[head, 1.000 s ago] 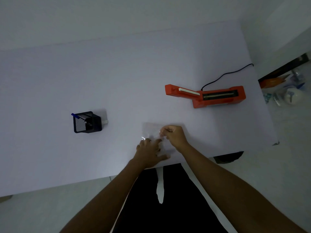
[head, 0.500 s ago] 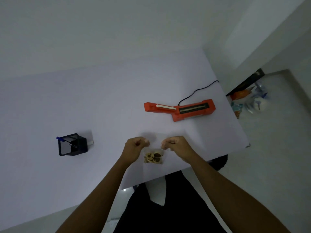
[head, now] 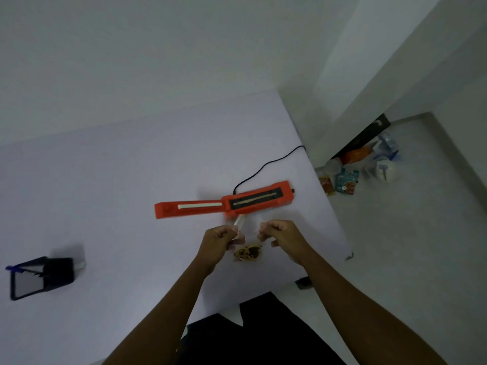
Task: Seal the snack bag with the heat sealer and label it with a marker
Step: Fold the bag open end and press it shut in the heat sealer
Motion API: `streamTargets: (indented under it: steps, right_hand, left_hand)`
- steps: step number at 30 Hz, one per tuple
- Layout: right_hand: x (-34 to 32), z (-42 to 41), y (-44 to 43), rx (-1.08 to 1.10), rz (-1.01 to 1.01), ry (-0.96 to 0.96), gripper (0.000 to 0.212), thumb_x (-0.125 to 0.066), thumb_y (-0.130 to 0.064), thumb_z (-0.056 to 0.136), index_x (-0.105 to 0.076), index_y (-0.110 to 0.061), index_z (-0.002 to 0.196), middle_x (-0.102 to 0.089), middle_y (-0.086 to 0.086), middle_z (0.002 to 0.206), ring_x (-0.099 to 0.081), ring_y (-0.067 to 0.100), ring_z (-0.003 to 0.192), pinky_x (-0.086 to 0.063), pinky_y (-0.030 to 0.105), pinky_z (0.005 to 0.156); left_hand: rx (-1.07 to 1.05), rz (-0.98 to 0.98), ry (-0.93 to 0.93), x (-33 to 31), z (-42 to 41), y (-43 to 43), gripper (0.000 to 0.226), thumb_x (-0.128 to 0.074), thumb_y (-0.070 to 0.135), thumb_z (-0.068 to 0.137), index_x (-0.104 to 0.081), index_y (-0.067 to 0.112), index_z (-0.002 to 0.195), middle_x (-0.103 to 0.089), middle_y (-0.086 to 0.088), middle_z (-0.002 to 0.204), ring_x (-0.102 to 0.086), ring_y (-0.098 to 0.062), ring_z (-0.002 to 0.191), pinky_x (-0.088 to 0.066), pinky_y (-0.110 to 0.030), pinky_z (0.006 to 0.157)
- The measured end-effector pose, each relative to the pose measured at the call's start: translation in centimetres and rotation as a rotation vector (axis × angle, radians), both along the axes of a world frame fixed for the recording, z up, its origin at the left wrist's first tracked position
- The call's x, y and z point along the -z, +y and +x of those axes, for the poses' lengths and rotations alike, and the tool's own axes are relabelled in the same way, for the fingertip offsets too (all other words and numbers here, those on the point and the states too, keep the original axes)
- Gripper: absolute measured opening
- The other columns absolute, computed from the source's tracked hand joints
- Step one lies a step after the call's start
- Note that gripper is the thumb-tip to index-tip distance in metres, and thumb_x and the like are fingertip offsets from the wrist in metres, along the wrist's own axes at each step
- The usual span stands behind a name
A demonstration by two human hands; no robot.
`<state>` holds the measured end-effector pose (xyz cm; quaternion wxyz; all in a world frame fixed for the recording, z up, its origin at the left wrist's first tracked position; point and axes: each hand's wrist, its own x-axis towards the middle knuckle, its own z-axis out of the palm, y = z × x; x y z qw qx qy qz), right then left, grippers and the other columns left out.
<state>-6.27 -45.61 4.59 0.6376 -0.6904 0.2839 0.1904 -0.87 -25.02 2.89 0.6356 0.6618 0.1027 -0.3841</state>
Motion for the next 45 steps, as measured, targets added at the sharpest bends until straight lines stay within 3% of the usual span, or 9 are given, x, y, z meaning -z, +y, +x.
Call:
streamTargets:
  steps: [4, 12, 17, 21, 25, 29, 38, 45]
  right_hand:
    - [0.1, 1.3, -3.5, 0.085, 0.086, 0.014, 0.030, -0.057, -0.029, 0.099, -0.071, -0.002, 0.098, -0.077, 0.010, 0.091, -0.073, 0.021, 0.084, -0.055, 0.033, 0.056]
    - [2.7, 2.9, -6.6, 0.005, 0.180, 0.090, 0.026, -0.066, -0.028, 0.093, -0.074, -0.006, 0.105, -0.076, 0.013, 0.102, -0.073, 0.023, 0.097, -0.059, 0.053, 0.070]
    - [3.8, 2.7, -6.6, 0.012, 0.201, 0.118, 0.024, -0.070, -0.025, 0.090, -0.075, -0.004, 0.101, -0.076, 0.013, 0.102, -0.073, 0.025, 0.097, -0.060, 0.046, 0.064]
    - [4.7, 2.9, -6.5, 0.056, 0.194, 0.136, 0.017, -0.072, -0.021, 0.089, -0.077, -0.006, 0.095, -0.076, 0.016, 0.100, -0.073, 0.030, 0.086, -0.062, 0.049, 0.063]
    - [5.0, 3.0, -6.2, 0.110, 0.222, 0.151, 0.022, -0.072, -0.023, 0.089, -0.075, -0.003, 0.096, -0.076, 0.018, 0.098, -0.073, 0.030, 0.080, -0.062, 0.044, 0.059]
    - [5.3, 2.8, -6.2, 0.125, 0.230, 0.148, 0.024, -0.073, -0.024, 0.088, -0.074, -0.001, 0.094, -0.076, 0.019, 0.096, -0.073, 0.030, 0.076, -0.062, 0.045, 0.059]
    - [5.4, 2.4, -6.0, 0.110, 0.253, 0.152, 0.026, -0.076, -0.025, 0.085, -0.075, -0.003, 0.099, -0.076, 0.016, 0.099, -0.074, 0.031, 0.081, -0.061, 0.041, 0.058]
    - [5.5, 2.6, -5.8, 0.124, 0.228, 0.155, 0.025, -0.078, -0.024, 0.084, -0.075, -0.002, 0.094, -0.077, 0.016, 0.095, -0.074, 0.029, 0.079, -0.062, 0.040, 0.059]
  left_hand:
    - [-0.086, -0.023, 0.106, 0.4, 0.2, -4.7, 0.022, -0.055, 0.021, 0.097, -0.070, 0.006, 0.104, -0.076, -0.011, 0.100, -0.073, -0.023, 0.093, -0.054, -0.038, 0.082]
    - [-0.284, 0.008, 0.170, 1.1, 1.3, -7.9, 0.019, -0.052, 0.019, 0.098, -0.068, 0.009, 0.102, -0.075, -0.013, 0.100, -0.072, -0.028, 0.094, -0.054, -0.044, 0.085]
    - [-0.341, 0.057, 0.180, 1.7, 1.6, -8.3, 0.021, -0.056, 0.021, 0.097, -0.069, 0.005, 0.101, -0.074, -0.016, 0.099, -0.072, -0.029, 0.093, -0.055, -0.044, 0.084]
    - [-0.360, 0.063, 0.172, 1.7, 1.6, -8.6, 0.023, -0.055, 0.021, 0.097, -0.069, 0.004, 0.105, -0.075, -0.013, 0.097, -0.073, -0.023, 0.088, -0.055, -0.039, 0.080]
    - [-0.304, 0.122, 0.102, 1.8, 1.4, -8.5, 0.020, -0.059, 0.025, 0.095, -0.072, 0.010, 0.098, -0.076, -0.006, 0.095, -0.072, -0.020, 0.091, -0.053, -0.038, 0.084]
    - [-0.255, 0.200, 0.066, 2.0, 0.9, -8.2, 0.015, -0.059, 0.016, 0.093, -0.073, 0.010, 0.090, -0.076, -0.005, 0.092, -0.072, -0.020, 0.091, -0.053, -0.039, 0.086]
    - [-0.275, 0.196, 0.082, 1.8, 0.5, -8.4, 0.016, -0.058, 0.016, 0.094, -0.073, 0.010, 0.089, -0.077, -0.007, 0.092, -0.073, -0.016, 0.085, -0.051, -0.040, 0.087]
    - [-0.275, 0.227, 0.079, 1.8, 0.4, -8.1, 0.015, -0.059, 0.018, 0.094, -0.072, 0.013, 0.090, -0.075, -0.006, 0.095, -0.070, -0.021, 0.094, -0.053, -0.043, 0.087]
